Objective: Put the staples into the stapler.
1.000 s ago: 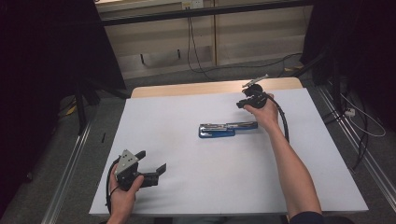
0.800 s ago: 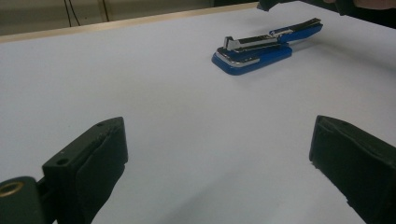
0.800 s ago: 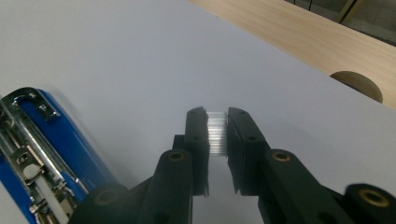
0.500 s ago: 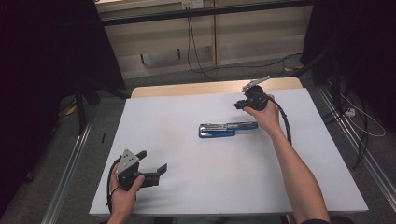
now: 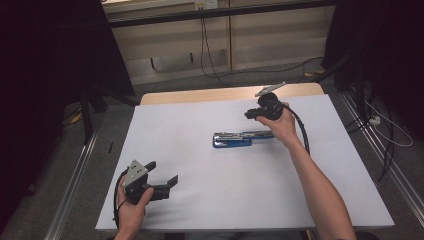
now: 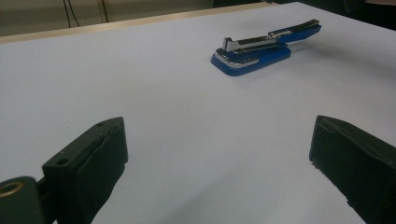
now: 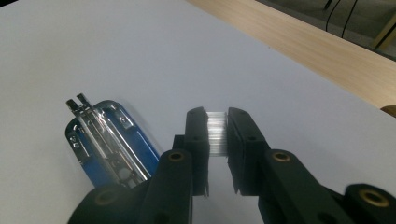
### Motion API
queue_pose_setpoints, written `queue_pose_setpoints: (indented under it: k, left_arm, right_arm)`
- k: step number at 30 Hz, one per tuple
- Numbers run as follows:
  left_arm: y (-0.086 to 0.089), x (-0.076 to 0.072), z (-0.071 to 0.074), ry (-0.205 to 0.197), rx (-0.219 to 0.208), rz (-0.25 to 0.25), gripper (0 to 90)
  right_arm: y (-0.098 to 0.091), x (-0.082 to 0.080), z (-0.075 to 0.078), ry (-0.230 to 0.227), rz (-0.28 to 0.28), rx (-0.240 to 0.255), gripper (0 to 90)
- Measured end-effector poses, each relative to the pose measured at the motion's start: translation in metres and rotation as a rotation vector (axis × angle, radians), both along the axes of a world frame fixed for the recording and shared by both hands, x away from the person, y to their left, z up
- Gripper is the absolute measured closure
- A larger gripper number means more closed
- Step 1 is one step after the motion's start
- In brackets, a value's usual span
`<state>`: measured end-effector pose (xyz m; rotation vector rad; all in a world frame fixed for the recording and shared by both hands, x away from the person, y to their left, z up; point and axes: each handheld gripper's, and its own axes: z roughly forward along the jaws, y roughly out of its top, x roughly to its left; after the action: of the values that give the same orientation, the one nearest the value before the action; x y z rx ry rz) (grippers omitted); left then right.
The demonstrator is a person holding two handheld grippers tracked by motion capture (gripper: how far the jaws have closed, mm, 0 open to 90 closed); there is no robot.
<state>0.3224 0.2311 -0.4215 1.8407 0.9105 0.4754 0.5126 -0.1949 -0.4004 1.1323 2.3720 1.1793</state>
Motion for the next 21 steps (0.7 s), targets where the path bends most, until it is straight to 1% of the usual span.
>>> queue_pose_setpoints:
  k: [5,8,11,17,20,21]
  left_arm:
    - [0.000,0.000,0.000,-0.003,0.000,0.000,4.5]
    - [0.001,0.001,0.000,0.014,-0.013,-0.006,4.5]
    - [0.002,0.001,0.000,0.008,-0.013,-0.003,4.5]
    - [0.001,0.000,0.000,0.007,-0.012,-0.003,4.5]
    - [0.001,0.000,0.000,0.005,-0.012,-0.003,4.5]
    - [0.001,0.000,0.000,0.006,-0.014,-0.002,4.4]
  right_arm:
    - [0.005,-0.003,0.001,-0.004,0.020,0.003,79.4]
    - [0.007,-0.005,0.002,-0.010,0.038,0.000,79.5]
    - [0.009,-0.007,0.002,-0.013,0.051,0.004,79.5]
    - [0.016,-0.011,0.004,-0.023,0.094,0.007,79.5]
    - [0.021,-0.013,0.003,-0.018,0.109,0.002,79.5]
    - [0.023,-0.013,0.003,-0.014,0.111,0.010,79.4]
